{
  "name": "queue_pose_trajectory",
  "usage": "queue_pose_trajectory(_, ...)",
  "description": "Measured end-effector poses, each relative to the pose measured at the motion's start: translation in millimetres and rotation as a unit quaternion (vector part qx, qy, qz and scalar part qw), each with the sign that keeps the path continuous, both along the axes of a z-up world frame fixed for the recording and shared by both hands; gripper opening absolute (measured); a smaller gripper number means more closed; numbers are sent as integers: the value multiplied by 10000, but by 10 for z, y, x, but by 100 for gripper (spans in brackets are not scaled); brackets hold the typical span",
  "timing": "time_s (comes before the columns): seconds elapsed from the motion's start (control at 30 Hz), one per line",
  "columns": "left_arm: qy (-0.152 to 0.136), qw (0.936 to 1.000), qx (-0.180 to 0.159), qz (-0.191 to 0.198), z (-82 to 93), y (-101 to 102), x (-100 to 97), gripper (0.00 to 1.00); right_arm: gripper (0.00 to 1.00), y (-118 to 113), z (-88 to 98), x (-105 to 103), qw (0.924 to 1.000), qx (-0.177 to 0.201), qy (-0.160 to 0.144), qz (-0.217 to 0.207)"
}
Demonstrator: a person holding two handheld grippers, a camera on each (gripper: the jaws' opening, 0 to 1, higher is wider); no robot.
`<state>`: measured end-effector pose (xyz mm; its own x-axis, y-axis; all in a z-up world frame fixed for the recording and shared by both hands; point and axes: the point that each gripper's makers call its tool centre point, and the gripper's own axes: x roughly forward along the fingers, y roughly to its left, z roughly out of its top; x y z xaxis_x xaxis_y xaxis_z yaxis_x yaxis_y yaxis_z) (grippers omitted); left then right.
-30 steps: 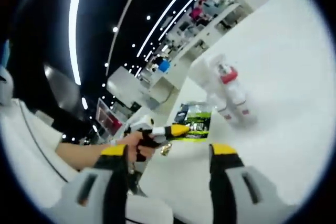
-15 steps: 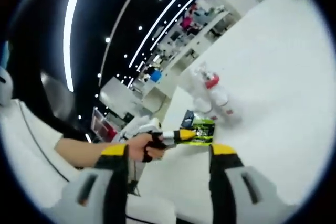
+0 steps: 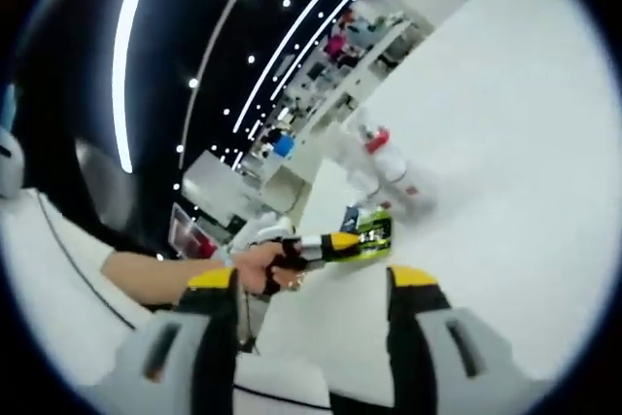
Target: Arrange the skincare products in the storage area until every visible bottle or jar stands upright without overlapping.
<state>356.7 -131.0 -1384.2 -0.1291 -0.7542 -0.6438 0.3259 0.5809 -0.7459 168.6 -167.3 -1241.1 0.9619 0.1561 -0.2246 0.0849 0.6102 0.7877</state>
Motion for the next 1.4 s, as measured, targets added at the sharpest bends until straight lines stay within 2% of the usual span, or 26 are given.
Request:
queue_pose_trajectory(0.1,-239,9997,47,49,20,88,85,22,59,107,0,15,9996,-77,71,269)
queue_pose_trajectory(0.17,-241,9997,64,81,21,136,98,23,59,119,25,21,9994,-143,31,303)
queue_pose_trajectory(0.27,-362,9992,78,125,37,216,110,27,59,146,-17,40,9994,-16,26,335)
queue_pose_trajectory(0.33,-604,9981,21,128,90,283,149,27,59,200,-84,87,9988,91,80,468)
queue_pose_trajectory(0.43,-1188,9927,-90,209,217,412,318,25,58,267,-100,155,9976,35,110,690)
queue_pose_trajectory(0.5,-1671,9856,-32,252,289,552,462,25,58,312,-65,228,9966,14,70,819)
queue_pose_trajectory(0.57,-2307,9724,254,253,323,770,650,27,58,341,-45,304,9960,17,36,898)
queue_pose_trajectory(0.6,-2680,9619,490,245,325,922,758,30,58,363,-37,344,9955,40,17,948)
queue_pose_trajectory(0.63,-2790,9584,561,236,325,973,789,32,58,374,-32,358,9952,48,4,973)
queue_pose_trajectory(0.7,-3267,9393,1018,240,304,1282,944,38,58,423,-34,429,9939,47,-28,1100)
queue_pose_trajectory(0.77,-3490,9268,1368,224,259,1526,1002,46,58,459,-40,465,9927,53,10,1202)
queue_pose_trajectory(0.83,-3565,9184,1698,237,183,1739,1014,51,58,467,8,478,9922,-13,-55,1247)
queue_pose_trajectory(0.97,-3435,9142,2128,324,5,1994,959,61,57,403,-8,436,9936,-21,-85,1122)
queue_pose_trajectory(1.03,-3362,9154,2186,353,-48,2022,939,63,56,389,-41,412,9940,6,-70,1095)
queue_pose_trajectory(1.17,-3317,9124,2375,329,-149,2086,913,61,56,394,-107,376,9934,44,71,1145)
queue_pose_trajectory(1.23,-3389,9060,2525,220,-209,2111,901,61,56,366,-66,341,9932,-94,71,1160)
queue_pose_trajectory(1.27,-3440,9076,2355,490,-172,2071,942,61,56,327,-52,323,9939,-140,47,1095)
queue_pose_trajectory(1.3,-3423,9063,2442,427,-186,2090,942,61,56,283,-58,312,9952,-98,45,974)
queue_pose_trajectory(1.4,-3438,9062,2428,411,-185,2066,957,59,56,245,-66,287,9972,93,-3,749)
